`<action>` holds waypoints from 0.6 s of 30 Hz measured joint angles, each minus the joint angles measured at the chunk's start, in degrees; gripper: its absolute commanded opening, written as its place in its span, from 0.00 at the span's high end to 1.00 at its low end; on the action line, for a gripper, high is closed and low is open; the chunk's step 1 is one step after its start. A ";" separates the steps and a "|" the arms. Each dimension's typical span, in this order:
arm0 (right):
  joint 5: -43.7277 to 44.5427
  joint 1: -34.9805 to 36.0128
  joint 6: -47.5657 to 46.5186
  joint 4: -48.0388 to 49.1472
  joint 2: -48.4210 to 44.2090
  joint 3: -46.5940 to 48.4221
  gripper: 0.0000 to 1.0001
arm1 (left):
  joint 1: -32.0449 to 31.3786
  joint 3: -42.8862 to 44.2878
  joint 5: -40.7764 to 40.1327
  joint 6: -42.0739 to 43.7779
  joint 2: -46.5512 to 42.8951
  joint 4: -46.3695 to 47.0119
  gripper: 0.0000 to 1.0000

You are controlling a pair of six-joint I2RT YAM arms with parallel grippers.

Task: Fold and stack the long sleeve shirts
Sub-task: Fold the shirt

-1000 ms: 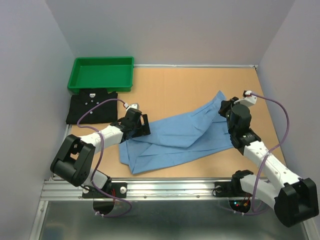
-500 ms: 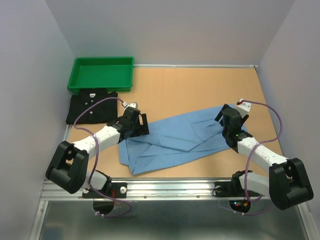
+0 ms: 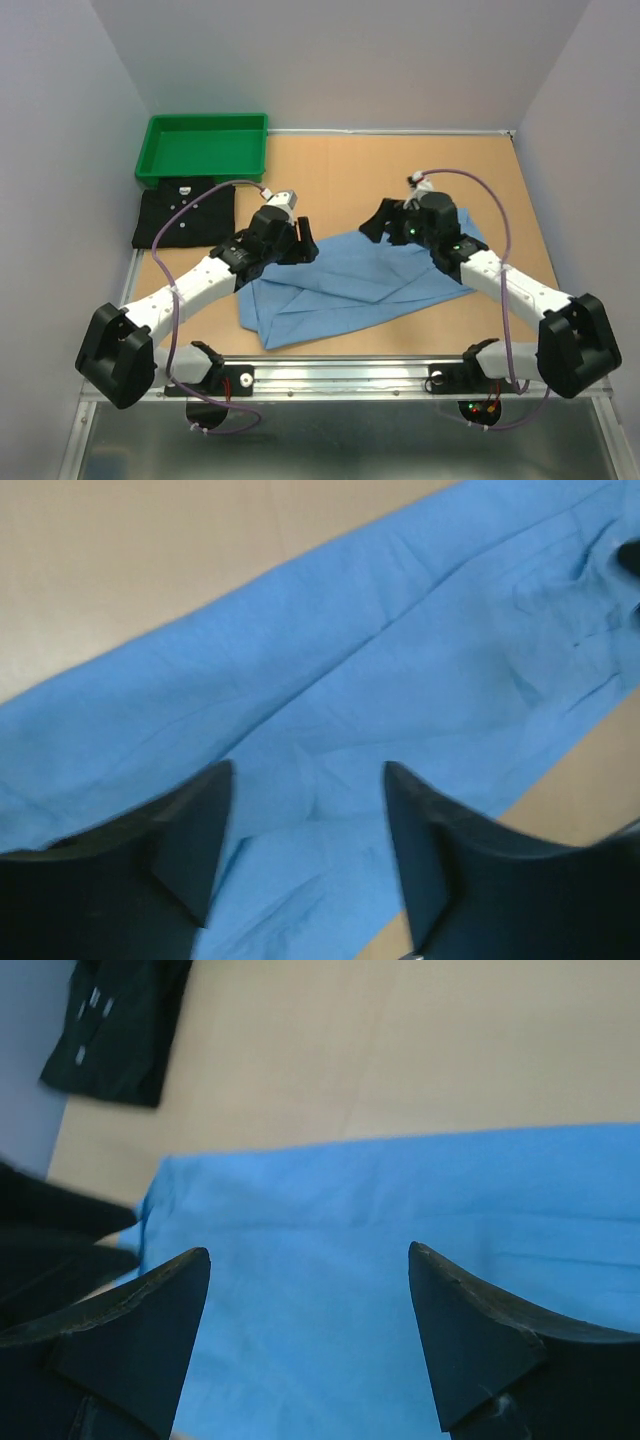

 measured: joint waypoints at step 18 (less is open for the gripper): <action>-22.91 13.49 14.32 22.71 21.18 -6.67 0.64 | -0.76 -9.18 -0.42 -7.54 14.10 8.00 0.87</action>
